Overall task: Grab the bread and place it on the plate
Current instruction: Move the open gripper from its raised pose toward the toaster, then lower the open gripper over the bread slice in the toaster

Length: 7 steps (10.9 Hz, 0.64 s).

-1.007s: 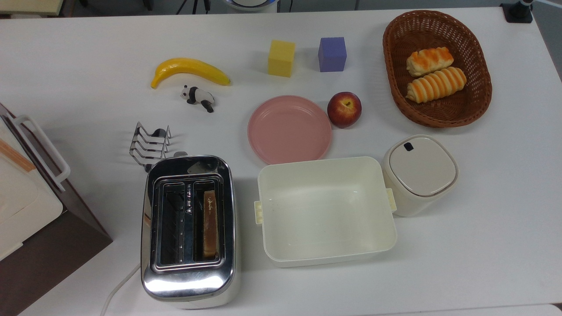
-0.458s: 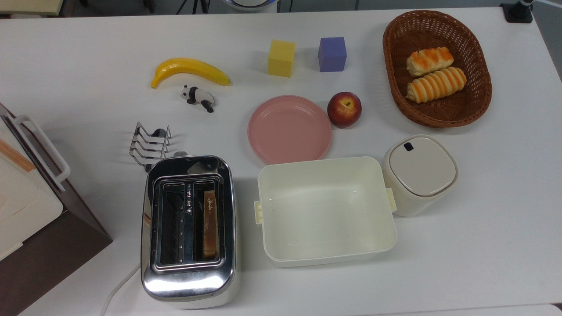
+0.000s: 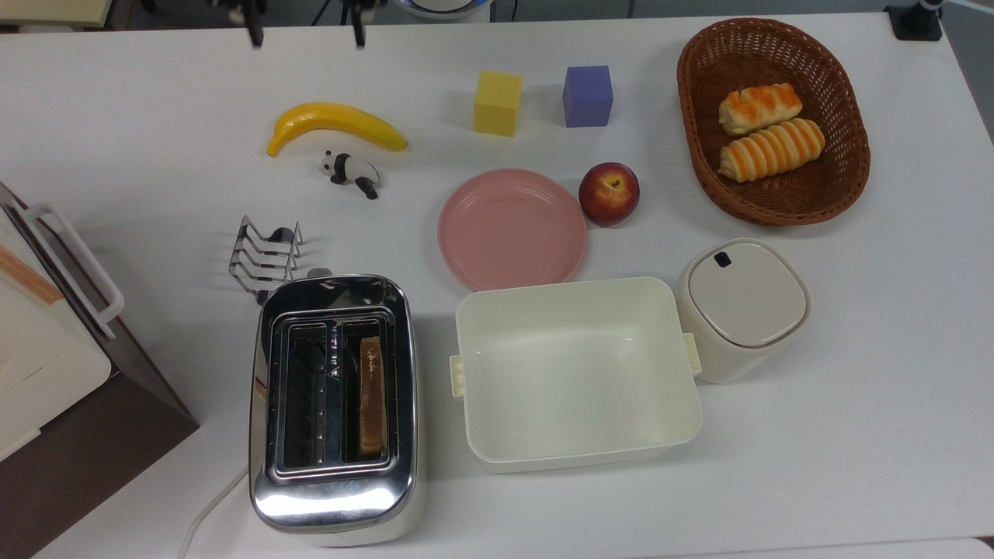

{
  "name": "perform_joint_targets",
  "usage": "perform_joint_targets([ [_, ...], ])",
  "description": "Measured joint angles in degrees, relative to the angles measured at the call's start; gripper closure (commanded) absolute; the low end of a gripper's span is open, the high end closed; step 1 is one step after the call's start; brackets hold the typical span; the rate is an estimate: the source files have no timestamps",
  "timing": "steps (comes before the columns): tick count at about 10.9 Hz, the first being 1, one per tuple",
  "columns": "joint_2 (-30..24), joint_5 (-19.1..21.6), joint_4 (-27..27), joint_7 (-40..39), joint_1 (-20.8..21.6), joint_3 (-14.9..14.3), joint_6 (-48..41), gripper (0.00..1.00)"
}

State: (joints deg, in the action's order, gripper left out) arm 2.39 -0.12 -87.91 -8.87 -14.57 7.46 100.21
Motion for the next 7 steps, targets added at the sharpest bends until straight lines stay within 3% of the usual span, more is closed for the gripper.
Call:
perform_joint_targets([
  [3,6.2,-0.4,0.0,-0.1,0.6,0.1,16.0,0.00],
  [5,10.3,-3.1,0.3,-0.2,1.6,0.5,24.2,0.00],
  [7,13.7,-14.0,0.5,-0.3,1.0,4.8,26.7,0.00],
])
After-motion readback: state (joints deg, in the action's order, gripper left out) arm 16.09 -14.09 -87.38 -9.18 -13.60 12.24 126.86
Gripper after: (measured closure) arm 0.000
